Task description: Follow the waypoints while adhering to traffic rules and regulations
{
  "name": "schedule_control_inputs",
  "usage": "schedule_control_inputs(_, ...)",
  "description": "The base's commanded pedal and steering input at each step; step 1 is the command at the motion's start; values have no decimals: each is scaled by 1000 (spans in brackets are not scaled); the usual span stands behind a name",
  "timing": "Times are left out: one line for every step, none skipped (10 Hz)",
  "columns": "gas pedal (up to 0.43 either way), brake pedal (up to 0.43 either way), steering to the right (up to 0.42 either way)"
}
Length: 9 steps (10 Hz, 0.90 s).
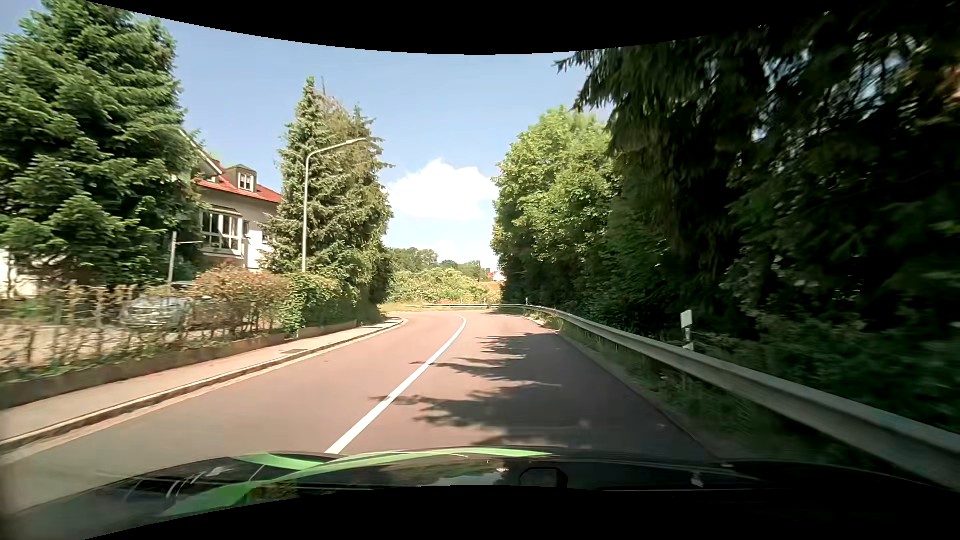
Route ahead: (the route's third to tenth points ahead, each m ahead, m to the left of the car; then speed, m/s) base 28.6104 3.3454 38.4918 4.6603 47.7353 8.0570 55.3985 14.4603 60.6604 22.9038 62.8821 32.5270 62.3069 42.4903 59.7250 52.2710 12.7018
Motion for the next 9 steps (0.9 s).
schedule_control_inputs(169,0,13)
schedule_control_inputs(157,0,9)
schedule_control_inputs(157,0,3)
schedule_control_inputs(157,0,1)
schedule_control_inputs(157,0,1)
schedule_control_inputs(150,0,1)
schedule_control_inputs(150,0,0)
schedule_control_inputs(138,0,-7)
schedule_control_inputs(138,0,-13)
